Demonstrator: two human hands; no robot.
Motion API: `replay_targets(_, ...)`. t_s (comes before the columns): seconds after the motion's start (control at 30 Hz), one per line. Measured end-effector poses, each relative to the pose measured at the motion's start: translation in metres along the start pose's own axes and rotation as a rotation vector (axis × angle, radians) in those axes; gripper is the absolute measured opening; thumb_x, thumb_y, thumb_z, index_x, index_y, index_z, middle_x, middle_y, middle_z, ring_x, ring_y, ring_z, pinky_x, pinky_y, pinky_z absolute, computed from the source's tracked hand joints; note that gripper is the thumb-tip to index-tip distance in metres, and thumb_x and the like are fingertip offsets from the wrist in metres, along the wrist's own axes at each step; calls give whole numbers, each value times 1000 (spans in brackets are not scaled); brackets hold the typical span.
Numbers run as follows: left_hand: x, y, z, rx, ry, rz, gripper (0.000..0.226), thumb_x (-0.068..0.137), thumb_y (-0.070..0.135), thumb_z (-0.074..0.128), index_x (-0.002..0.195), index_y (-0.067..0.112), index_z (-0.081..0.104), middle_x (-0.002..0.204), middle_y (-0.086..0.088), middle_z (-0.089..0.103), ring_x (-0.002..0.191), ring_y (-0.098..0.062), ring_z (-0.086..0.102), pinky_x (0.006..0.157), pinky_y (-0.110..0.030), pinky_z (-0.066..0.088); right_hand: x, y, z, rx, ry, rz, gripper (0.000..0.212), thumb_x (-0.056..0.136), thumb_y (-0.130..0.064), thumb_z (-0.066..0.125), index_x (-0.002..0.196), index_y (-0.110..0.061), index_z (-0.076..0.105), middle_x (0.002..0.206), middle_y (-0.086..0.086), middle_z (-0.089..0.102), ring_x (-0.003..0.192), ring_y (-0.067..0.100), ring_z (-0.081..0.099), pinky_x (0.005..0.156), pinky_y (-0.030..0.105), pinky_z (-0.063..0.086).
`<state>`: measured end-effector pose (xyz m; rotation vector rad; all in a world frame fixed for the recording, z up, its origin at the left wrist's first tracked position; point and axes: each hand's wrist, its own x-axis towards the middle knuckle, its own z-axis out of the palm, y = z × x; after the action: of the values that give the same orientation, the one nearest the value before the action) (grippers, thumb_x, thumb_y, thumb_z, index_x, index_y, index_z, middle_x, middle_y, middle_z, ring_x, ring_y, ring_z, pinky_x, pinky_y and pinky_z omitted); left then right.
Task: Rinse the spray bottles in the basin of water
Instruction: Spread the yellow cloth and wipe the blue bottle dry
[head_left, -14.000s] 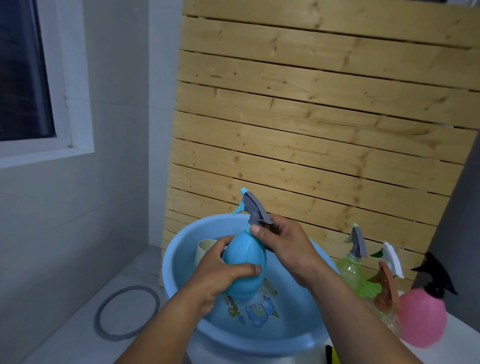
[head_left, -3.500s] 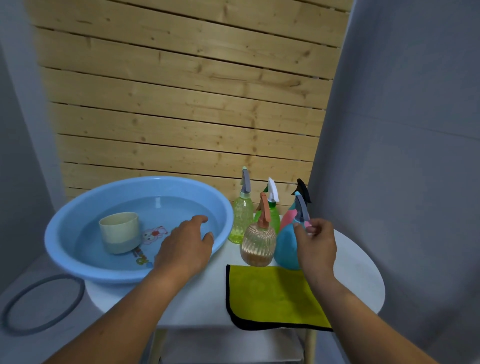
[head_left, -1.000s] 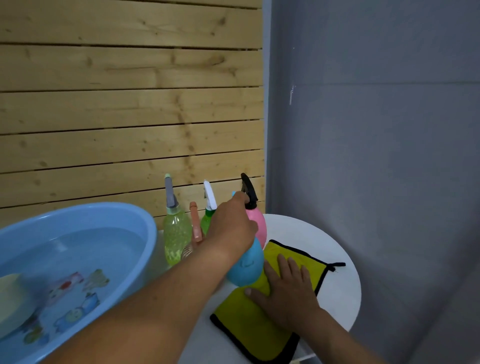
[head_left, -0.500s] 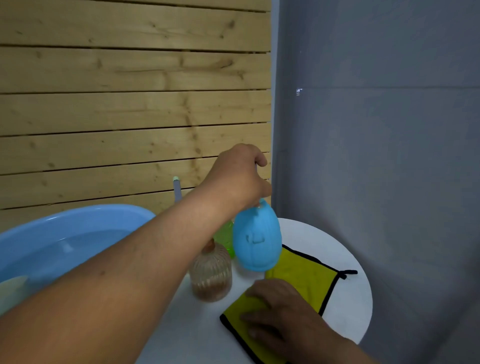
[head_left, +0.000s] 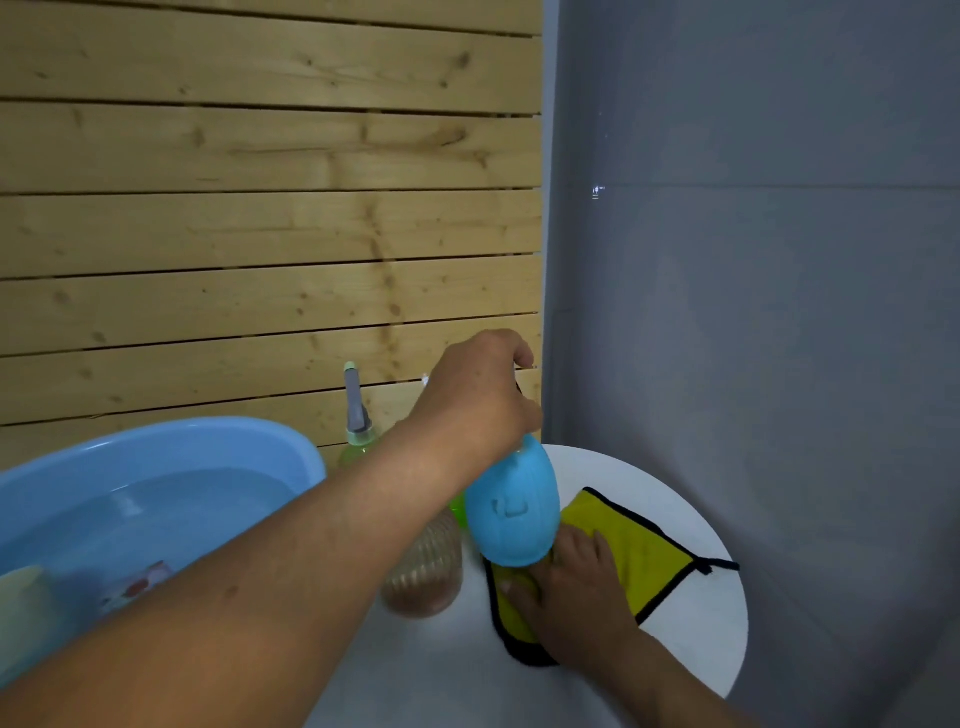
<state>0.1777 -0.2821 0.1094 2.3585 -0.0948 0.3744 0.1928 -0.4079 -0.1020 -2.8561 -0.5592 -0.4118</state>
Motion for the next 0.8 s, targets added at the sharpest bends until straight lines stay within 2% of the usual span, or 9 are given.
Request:
replay_targets(0.1,-1,-8,10,-14,-12,-16,49,73,7,76,114,29,60,92,13,48,95,-26,63,84,-55,54,6,34,1,-46,-159,169,52,91,-69,34,138,-50,44,155,5,30,146,29,19,113,60,9)
replay_targets(0.23,1,-17,20,42,-10,10,47,76,5,73,119,21,61,98,4,55,94,-23,63,84,-45,57,12,54,0,4,-293,264,58,92,-72,20,148,-56,15,164,-6,-5,149,28,-13,116,56,-4)
replay_targets(0.3,2,-22,24,76,-11,14,45,77,4,71,119,18,61,99,2,57,91,-22,62,81,-42,57,3,46,-1,-44,-311,238,59,94,-69,16,150,-51,13,164,-4,-2,150,29,-7,117,56,1)
replay_targets(0.37,2,-29,29,117,-8,27,37,80,4,68,114,16,61,98,0,61,82,-19,62,64,-33,51,-19,29,-7,-130,-172,169,60,96,-63,12,145,-43,41,158,7,30,144,37,26,110,61,26)
replay_targets(0.47,-2,-35,36,134,-18,13,35,80,5,66,113,16,60,93,2,60,76,-17,59,57,-26,38,-58,-2,-14,-89,-27,91,58,85,-59,31,105,-29,77,110,14,72,95,40,70,68,60,55)
replay_targets(0.53,-4,-40,42,126,-37,-5,39,79,4,67,116,14,59,92,0,58,76,-18,58,60,-26,42,-77,-23,-11,-113,-14,40,51,83,-59,32,106,-33,69,101,11,75,84,36,73,60,57,56)
replay_targets(0.63,-6,-46,49,123,-28,-13,41,77,3,66,117,13,59,91,-3,58,77,-19,55,53,-21,35,-81,-40,-15,-79,-112,49,74,90,-68,12,85,-38,79,95,4,77,72,25,75,53,50,57)
replay_targets(0.7,-6,-48,50,132,-15,-3,39,77,2,66,115,12,59,89,-4,59,76,-20,55,51,-21,34,-77,-46,-26,-58,-206,46,62,66,-86,41,74,-38,80,96,2,77,70,20,75,48,46,56)
replay_targets(0.8,-7,-47,52,164,-19,17,35,79,1,64,112,9,57,83,-6,57,74,-20,54,51,-23,35,-69,-49,-31,-82,-258,56,64,25,-80,73,73,-39,79,100,5,76,70,17,74,46,37,54)
